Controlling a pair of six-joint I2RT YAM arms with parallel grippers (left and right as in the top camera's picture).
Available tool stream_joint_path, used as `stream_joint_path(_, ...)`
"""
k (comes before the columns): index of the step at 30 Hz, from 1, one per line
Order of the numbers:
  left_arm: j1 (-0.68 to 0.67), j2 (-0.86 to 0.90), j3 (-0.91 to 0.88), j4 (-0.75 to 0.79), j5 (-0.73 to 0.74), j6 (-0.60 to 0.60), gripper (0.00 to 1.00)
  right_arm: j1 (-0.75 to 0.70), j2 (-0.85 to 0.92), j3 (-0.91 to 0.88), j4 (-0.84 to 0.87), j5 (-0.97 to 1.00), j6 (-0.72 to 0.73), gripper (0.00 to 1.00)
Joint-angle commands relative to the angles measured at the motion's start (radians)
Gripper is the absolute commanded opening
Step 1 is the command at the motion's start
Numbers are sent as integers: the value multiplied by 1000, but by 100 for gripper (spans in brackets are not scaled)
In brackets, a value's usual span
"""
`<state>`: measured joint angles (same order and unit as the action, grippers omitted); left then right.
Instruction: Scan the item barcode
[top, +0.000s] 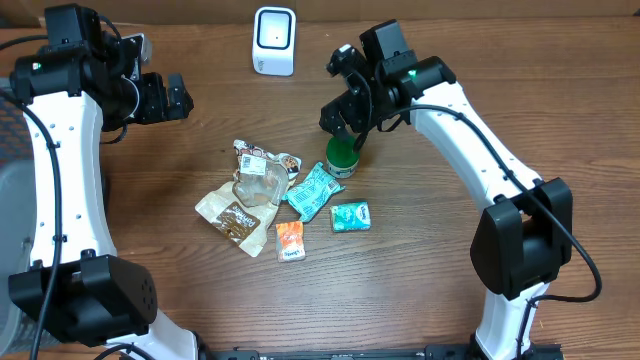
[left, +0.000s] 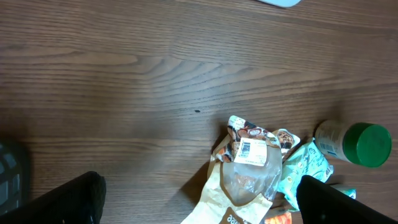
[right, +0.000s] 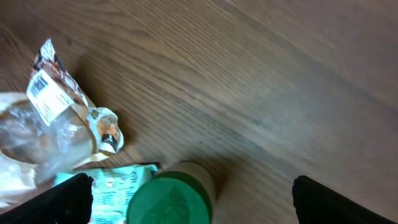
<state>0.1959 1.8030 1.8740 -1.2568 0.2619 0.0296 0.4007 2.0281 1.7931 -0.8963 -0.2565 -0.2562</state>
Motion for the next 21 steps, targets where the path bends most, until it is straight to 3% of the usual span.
stream_joint_path(1, -6, 9, 0, 2, 19, 16, 100, 10, -5, -13, -8, -34, 107, 100)
stream_joint_path(8, -6, 9, 0, 2, 19, 16, 100, 21, 0, -63, 1, -6, 107, 90)
stream_joint_path(21, -6, 9, 0, 2, 19, 16, 100, 61, 59, -86, -18, 16, 112, 86)
